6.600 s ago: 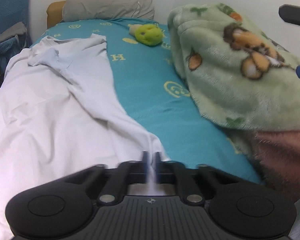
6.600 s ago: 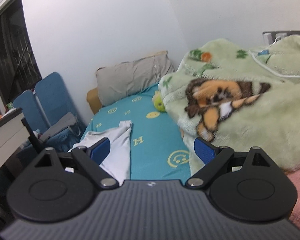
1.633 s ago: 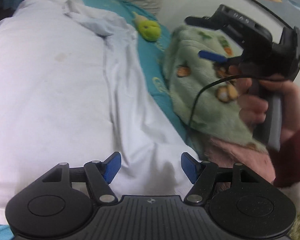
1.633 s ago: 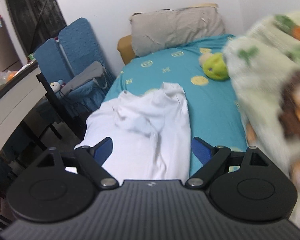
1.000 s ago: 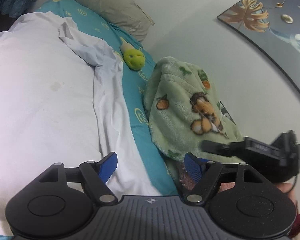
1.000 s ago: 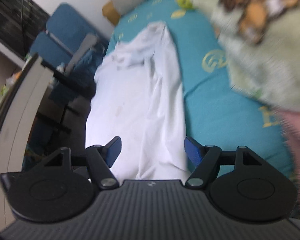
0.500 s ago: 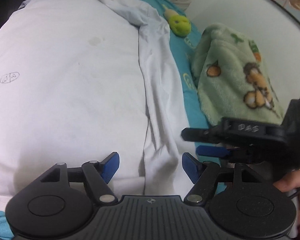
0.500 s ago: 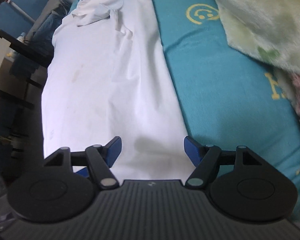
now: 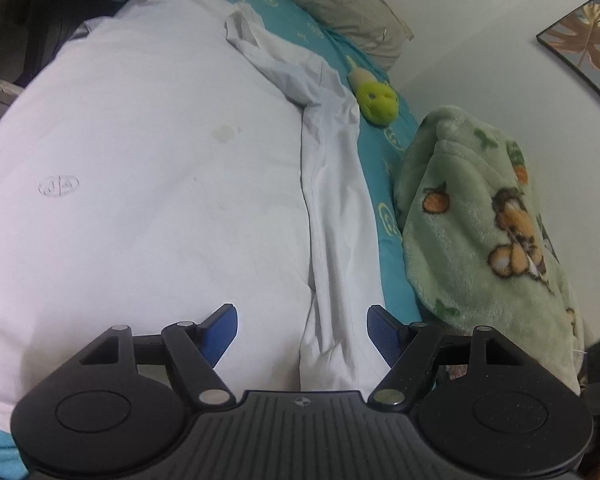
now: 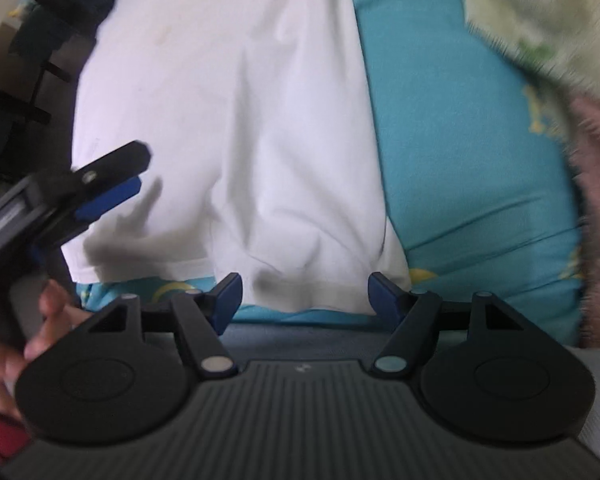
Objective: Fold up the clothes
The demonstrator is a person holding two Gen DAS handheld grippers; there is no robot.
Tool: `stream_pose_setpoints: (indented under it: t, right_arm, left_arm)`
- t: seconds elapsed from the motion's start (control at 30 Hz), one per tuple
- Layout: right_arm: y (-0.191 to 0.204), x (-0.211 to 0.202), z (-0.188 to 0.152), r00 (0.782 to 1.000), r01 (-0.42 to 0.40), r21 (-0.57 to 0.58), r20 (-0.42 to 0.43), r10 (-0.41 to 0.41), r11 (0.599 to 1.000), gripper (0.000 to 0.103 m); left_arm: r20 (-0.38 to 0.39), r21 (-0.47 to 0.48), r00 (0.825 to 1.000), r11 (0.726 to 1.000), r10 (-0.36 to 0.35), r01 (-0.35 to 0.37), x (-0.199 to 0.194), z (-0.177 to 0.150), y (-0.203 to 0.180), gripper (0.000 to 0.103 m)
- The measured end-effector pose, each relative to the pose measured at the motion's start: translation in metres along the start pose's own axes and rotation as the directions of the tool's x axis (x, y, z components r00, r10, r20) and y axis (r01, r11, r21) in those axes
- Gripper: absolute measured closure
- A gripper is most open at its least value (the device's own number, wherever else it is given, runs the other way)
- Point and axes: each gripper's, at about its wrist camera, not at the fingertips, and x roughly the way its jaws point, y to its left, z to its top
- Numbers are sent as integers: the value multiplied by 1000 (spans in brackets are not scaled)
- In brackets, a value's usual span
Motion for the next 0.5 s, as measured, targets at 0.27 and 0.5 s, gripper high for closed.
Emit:
stream_pose_setpoints:
  t: [0.27, 0.5]
  right_arm:
    - [20, -54, 53, 891, -94, 26, 448, 73, 995, 31]
    - [4, -32, 91, 684, -63, 102, 729, -32, 993, 30]
  left_arm:
    - [77, 11, 994, 997, 76, -77, 6, 36, -14, 28]
    - [130, -22, 987, 995, 98, -96, 51, 106, -31, 29]
